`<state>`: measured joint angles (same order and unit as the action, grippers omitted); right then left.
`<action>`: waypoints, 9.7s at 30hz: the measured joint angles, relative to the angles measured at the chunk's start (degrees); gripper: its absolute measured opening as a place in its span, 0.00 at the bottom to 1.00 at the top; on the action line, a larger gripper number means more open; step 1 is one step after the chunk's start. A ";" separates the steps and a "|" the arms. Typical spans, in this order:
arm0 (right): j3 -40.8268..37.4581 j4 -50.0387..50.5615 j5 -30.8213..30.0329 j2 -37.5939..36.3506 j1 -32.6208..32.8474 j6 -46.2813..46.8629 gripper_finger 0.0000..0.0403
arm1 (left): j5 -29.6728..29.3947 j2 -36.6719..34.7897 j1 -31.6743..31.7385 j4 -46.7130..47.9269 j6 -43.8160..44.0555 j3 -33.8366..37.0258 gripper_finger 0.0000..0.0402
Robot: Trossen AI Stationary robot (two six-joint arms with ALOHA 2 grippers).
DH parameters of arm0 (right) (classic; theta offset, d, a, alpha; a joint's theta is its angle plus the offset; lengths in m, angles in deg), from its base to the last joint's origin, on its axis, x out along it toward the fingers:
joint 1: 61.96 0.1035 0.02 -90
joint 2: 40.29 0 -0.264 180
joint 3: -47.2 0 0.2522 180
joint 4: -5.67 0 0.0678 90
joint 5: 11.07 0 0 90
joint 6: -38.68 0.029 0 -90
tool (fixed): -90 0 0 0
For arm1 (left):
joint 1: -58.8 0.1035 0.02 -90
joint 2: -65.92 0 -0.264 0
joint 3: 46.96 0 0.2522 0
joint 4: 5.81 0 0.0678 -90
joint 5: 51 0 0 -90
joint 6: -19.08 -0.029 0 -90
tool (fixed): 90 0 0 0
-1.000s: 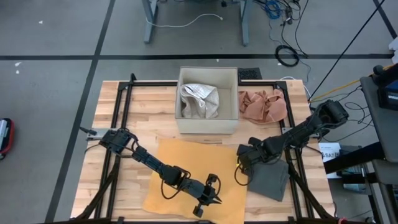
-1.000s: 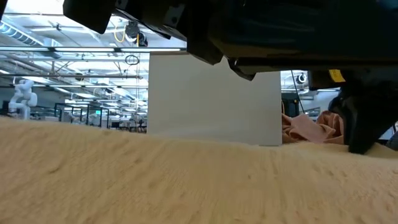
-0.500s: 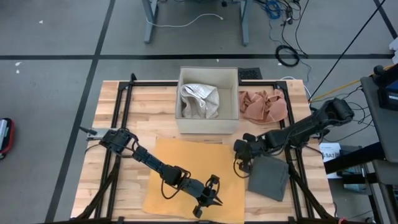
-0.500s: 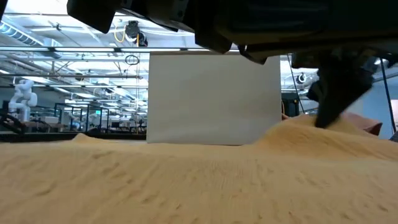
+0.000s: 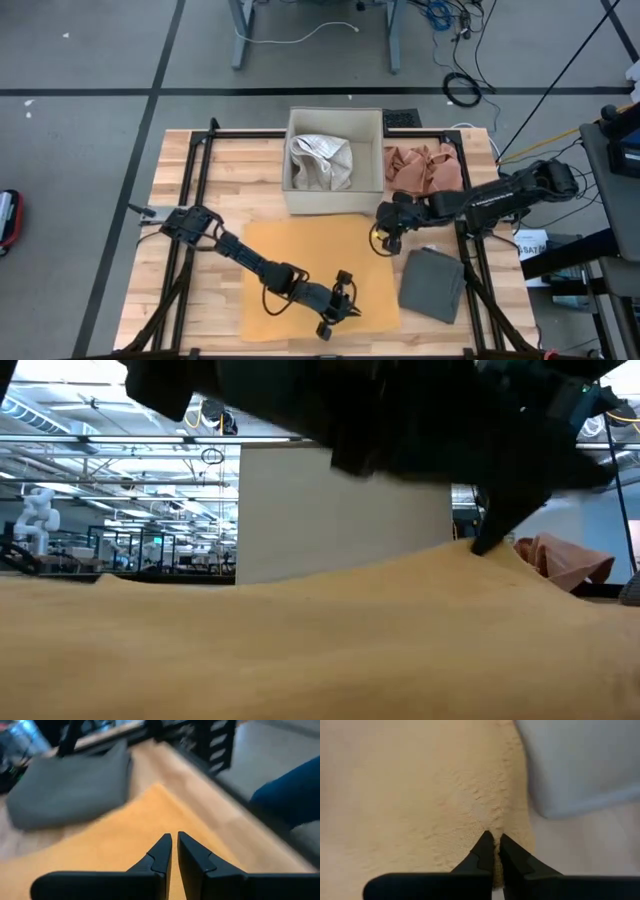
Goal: Fold towel
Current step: Fold the yellow towel
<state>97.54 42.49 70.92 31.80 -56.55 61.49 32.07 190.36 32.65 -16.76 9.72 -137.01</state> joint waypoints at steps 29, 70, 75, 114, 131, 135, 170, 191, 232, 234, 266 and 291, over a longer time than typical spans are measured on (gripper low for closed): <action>0.13 4.97 6.61 -13.07 4.07 -2.77 0.50 | -1.70 2.92 1.49 12.38 4.23 -0.12 0.09; 0.09 -32.13 2.14 17.83 40.45 10.40 0.49 | 2.81 0.92 -1.28 29.95 12.39 -3.80 0.09; 0.11 -38.12 2.16 16.73 41.10 5.68 0.49 | 2.12 -0.98 -2.47 32.20 12.42 -3.47 0.09; 0.11 2.92 -17.38 0.74 30.28 10.74 0.49 | 5.13 12.85 -0.44 -3.46 1.47 -15.55 0.42; 0.11 1.15 -13.21 1.19 13.73 14.09 0.49 | 11.38 18.84 1.01 8.24 4.65 -25.09 0.42; 0.10 1.23 -9.73 2.96 9.91 14.09 0.49 | 11.42 18.84 0.99 8.60 5.91 -25.09 0.42; 0.12 -4.99 4.02 13.47 0.94 5.59 0.02 | 10.79 18.49 1.36 15.29 2.75 -25.22 0.03; 0.00 0.65 8.83 -14.88 3.06 4.82 0.00 | 5.07 8.99 -3.76 14.00 -10.66 -25.07 0.00; 13.46 -1.87 10.86 -4.65 1.21 3.40 0.03 | -50.00 6.05 -17.23 -21.70 -4.06 -9.36 0.00; 13.73 -1.88 10.65 -2.61 0.98 2.15 0.07 | -52.90 6.05 -17.71 -21.51 -1.29 -9.03 0.00; 13.72 -2.36 -1.49 13.87 15.29 -22.13 0.49 | -77.88 6.05 -24.26 -20.81 54.47 9.64 0.01; 13.68 -6.91 -19.28 24.08 17.94 -40.63 0.46 | -68.51 6.05 -27.56 -19.58 55.33 9.64 0.27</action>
<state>111.22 35.58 51.64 55.89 -38.61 20.86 -36.44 196.42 5.08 -36.34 65.05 -127.37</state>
